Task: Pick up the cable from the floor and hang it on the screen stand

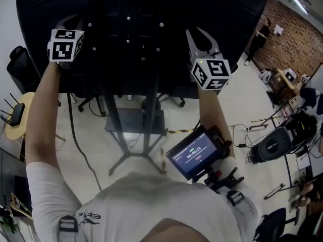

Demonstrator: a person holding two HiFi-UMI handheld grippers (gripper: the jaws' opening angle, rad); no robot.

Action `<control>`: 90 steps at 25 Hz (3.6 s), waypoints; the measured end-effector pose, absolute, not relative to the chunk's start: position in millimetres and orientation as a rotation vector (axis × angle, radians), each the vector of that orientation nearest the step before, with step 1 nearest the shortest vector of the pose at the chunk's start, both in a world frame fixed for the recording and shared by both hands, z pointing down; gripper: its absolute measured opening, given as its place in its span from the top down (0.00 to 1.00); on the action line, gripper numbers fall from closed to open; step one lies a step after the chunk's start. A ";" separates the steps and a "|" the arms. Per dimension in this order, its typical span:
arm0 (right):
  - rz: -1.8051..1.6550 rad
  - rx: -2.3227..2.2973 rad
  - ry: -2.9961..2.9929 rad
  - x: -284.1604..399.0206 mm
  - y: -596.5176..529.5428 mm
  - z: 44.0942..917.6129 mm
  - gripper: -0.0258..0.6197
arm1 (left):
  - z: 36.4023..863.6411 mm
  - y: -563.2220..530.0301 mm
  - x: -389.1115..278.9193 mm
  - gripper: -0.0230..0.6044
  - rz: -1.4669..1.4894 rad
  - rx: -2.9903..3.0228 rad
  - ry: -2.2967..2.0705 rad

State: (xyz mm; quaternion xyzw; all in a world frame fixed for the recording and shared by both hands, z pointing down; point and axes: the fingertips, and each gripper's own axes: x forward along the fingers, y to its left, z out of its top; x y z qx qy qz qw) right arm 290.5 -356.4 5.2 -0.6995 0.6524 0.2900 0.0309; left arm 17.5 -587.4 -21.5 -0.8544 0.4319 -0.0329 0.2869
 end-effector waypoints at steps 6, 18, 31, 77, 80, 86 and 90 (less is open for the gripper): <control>0.918 -2.317 2.000 299.0 -367.4 14.0 0.76 | -23.4 -585.8 17.0 0.94 -0.125 -2.225 1.167; 0.926 -2.580 1.968 311.7 -378.7 27.4 0.83 | -25.4 -585.1 19.4 0.94 -0.145 -2.159 1.160; 0.904 -2.639 2.061 302.9 -385.9 65.0 0.84 | -16.3 -588.1 21.8 0.94 -0.053 -2.165 1.136; 0.684 -2.600 1.969 302.9 -353.2 106.4 0.73 | 111.3 -554.4 -19.1 0.93 0.333 -2.621 1.039; 0.659 -2.560 1.996 307.3 -354.0 109.4 0.73 | 112.7 -543.4 -15.1 0.93 0.324 -2.608 1.062; 0.608 -2.441 2.099 298.6 -361.3 125.9 0.74 | 122.0 -517.7 -13.2 0.93 0.337 -2.579 1.127; 0.599 -2.326 2.190 299.7 -337.4 127.5 0.77 | 123.0 -467.3 13.9 0.93 0.342 -2.552 1.171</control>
